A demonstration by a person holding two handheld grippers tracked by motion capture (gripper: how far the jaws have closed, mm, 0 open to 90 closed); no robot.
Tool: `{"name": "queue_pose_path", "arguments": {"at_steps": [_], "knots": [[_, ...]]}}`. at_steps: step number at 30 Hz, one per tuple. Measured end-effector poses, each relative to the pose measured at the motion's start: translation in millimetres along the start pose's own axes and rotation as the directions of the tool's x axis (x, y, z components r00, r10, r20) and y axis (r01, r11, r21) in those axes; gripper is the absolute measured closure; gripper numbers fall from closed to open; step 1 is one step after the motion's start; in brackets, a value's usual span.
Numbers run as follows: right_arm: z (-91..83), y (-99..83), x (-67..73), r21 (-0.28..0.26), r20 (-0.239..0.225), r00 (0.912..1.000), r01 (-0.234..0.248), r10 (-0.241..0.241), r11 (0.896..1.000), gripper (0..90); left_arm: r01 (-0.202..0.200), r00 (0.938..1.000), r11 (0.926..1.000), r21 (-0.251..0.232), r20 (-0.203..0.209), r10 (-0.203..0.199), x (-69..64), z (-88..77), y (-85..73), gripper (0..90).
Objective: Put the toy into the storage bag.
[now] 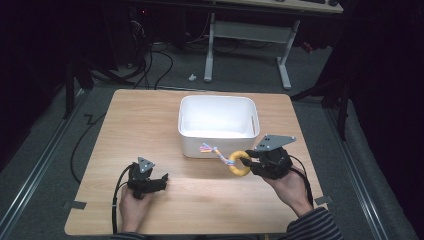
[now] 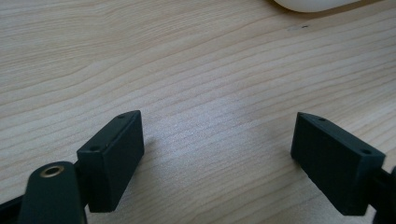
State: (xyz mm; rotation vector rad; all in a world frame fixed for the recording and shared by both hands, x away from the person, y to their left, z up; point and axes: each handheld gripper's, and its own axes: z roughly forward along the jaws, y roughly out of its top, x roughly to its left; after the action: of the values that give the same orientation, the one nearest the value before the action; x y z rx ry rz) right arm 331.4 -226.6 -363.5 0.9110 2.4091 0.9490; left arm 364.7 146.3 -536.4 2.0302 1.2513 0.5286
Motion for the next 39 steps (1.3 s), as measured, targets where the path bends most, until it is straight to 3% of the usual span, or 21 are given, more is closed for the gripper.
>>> {"name": "queue_pose_path", "arguments": {"at_steps": [7,20,28,39], "knots": [[2.2,11.7,-6.2,-0.002,0.004,1.0000,0.008,-0.008,1.000,67.9,0.000,1.0000,1.0000,0.000,0.000,0.000,0.0,0.0,0.0,17.5],[-4.8,30.8,-28.1,-0.039,0.029,0.9989,-0.037,0.038,0.999,67.9,-0.001,1.0000,1.0000,0.001,0.002,0.001,0.3,0.0,0.2,17.7],[0.6,38.2,-43.9,-0.040,0.062,0.9956,-0.067,0.070,0.997,67.9,0.000,1.0000,1.0000,0.000,0.002,0.000,0.2,0.2,0.1,17.6],[8.5,46.9,-55.5,-0.038,0.070,0.9933,-0.089,0.092,0.995,67.9,-0.001,1.0000,1.0000,0.001,0.003,0.001,0.3,0.1,0.2,17.6]]}}
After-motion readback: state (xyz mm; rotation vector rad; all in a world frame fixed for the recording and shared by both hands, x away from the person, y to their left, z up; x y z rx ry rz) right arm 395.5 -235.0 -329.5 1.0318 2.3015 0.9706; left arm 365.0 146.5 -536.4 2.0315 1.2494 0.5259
